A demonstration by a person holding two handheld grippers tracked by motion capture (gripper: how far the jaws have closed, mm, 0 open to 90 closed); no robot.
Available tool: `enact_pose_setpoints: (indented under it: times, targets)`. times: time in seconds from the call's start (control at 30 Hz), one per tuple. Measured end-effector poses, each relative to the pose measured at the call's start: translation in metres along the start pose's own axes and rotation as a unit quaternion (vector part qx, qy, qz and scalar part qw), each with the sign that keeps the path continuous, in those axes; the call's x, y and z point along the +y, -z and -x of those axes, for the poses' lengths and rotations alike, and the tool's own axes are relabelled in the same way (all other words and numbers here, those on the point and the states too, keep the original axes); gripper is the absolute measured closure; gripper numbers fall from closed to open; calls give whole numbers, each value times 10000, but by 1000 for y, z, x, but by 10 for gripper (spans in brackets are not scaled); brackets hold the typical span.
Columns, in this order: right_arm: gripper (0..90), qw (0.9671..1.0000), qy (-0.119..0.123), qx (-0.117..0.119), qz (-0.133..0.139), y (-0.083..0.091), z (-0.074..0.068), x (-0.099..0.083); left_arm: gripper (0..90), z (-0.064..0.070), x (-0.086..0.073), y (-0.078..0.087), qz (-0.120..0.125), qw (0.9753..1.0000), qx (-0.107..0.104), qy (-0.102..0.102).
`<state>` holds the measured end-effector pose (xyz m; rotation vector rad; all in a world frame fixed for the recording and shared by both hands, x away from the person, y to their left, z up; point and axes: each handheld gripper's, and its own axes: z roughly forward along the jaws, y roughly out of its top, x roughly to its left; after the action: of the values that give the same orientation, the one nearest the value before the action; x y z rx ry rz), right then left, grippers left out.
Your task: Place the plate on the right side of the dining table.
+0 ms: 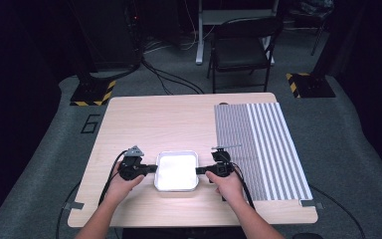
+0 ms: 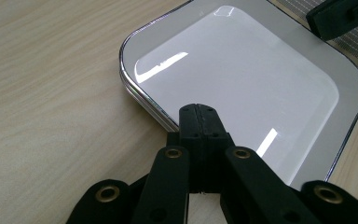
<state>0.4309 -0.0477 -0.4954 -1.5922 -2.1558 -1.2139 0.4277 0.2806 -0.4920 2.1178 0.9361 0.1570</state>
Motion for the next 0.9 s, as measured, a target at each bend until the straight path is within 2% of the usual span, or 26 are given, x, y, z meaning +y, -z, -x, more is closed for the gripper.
enact_pose_setpoints:
  times: [0.67,0.87,0.9]
  targets:
    - [736,10000,-29,19,33,-4,0,1,900,-1,-2,-2,-29,9999,-66,85]
    - [748,10000,25,-62,31,-5,-2,2,900,0,-3,-2,-18,9999,-56,92]
    - [748,9999,-4,-133,25,-5,-3,2,900,0,-3,-2,-16,9999,-55,94]
